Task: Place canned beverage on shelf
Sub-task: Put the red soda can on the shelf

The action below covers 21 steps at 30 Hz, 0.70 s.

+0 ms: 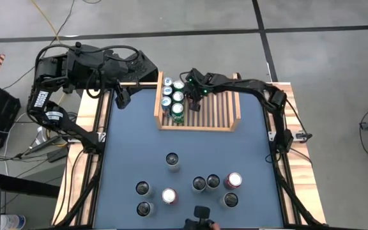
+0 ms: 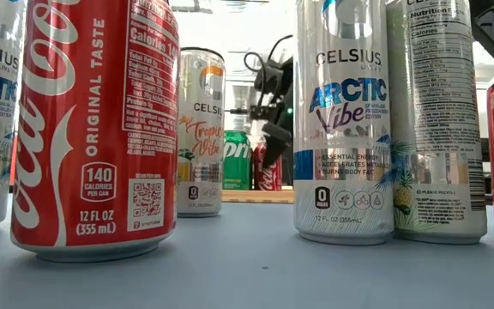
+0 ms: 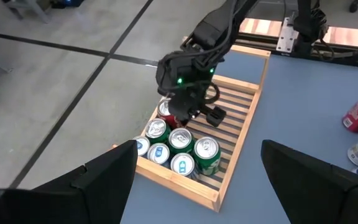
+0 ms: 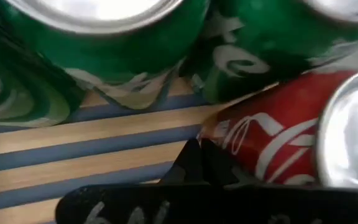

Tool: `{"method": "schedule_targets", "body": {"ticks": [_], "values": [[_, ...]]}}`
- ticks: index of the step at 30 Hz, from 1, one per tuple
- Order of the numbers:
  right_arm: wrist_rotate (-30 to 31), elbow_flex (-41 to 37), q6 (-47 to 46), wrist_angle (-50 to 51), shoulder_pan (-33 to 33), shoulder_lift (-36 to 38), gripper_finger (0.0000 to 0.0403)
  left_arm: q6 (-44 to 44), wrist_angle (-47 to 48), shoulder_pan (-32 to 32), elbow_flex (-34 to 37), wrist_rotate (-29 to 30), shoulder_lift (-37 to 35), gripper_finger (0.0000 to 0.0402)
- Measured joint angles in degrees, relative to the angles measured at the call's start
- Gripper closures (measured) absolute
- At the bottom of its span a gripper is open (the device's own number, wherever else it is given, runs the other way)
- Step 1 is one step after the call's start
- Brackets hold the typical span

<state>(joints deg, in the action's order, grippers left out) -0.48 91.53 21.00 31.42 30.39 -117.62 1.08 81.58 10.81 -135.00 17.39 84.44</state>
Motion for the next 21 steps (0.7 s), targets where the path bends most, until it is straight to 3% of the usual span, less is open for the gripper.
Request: {"method": "schedule_targets", "body": {"ticks": [10,16,21], "values": [[0.21,0.54,0.0,5.29,-3.12,5.94,0.0403,1.07,0.0,0.0,0.0,-1.48,0.0,0.0074],[1.58,2.34,-1.37,17.95,-7.41,18.81,0.0403,1.12,0.35,-0.07,1.3,-13.12,2.12,0.0074],[8.67,2.49,-8.11,25.4,-12.32,32.14,0.0403,1.13,0.04,-2.49,1.31,-17.84,6.04,0.0074]]}}
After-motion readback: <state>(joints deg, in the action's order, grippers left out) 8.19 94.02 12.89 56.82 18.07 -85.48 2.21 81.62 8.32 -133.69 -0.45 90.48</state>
